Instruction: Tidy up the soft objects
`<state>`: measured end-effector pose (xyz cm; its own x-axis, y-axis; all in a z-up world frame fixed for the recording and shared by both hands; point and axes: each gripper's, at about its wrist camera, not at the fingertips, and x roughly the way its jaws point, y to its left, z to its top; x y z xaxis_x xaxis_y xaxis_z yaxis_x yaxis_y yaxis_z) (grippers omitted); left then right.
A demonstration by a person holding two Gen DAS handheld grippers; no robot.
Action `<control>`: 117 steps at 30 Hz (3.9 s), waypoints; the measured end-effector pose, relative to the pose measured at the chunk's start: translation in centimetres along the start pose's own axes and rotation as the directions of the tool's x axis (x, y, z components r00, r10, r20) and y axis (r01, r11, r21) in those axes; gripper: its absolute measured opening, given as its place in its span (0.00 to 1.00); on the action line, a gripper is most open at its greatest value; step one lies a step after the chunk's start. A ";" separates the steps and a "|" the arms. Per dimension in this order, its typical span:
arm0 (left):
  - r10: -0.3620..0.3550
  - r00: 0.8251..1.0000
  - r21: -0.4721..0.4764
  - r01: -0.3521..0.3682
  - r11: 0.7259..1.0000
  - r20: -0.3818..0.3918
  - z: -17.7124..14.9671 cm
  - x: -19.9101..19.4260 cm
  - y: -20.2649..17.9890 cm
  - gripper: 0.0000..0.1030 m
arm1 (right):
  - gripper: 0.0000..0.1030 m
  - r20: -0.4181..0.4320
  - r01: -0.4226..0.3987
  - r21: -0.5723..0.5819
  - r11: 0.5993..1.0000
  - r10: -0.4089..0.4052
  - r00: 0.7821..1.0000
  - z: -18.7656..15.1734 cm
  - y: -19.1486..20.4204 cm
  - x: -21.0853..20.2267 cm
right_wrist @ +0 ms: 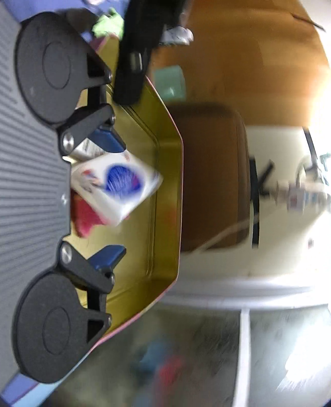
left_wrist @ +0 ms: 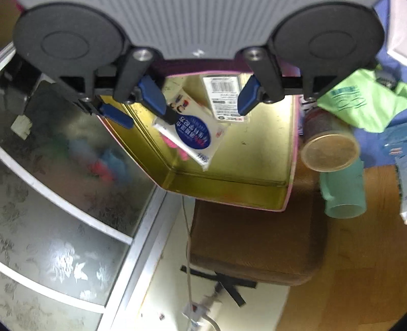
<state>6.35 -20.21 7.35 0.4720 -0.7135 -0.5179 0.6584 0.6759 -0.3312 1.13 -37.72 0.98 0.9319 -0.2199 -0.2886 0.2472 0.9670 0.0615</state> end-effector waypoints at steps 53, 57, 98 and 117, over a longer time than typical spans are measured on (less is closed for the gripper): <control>-0.003 0.996 -0.267 -0.022 0.964 -0.092 -9.9 -8.9 9.5 0.39 | 0.51 -0.281 -0.582 0.045 0.812 0.569 0.773 -5.7 12.8 -7.1; 0.001 0.998 -0.186 -0.013 0.982 -0.066 -7.4 -8.2 7.2 0.39 | 0.51 -0.208 -0.560 0.043 0.827 0.556 0.805 -4.5 11.4 -7.2; 0.214 0.977 -0.024 -0.214 0.976 -0.014 -8.8 -9.5 6.8 0.46 | 0.52 0.032 -0.234 0.033 0.972 0.233 0.972 -1.6 5.5 -5.8; 0.291 0.955 -0.323 -0.294 0.900 -0.060 -9.5 -12.0 16.4 0.38 | 0.58 -0.274 -0.559 -0.104 0.822 0.517 0.811 -4.7 16.7 -5.9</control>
<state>5.96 1.19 0.66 0.6072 -0.4738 -0.6378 0.2640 0.8774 -0.4005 -1.48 -19.71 -0.83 0.8108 0.3568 -0.4639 -0.3455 0.9316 0.1127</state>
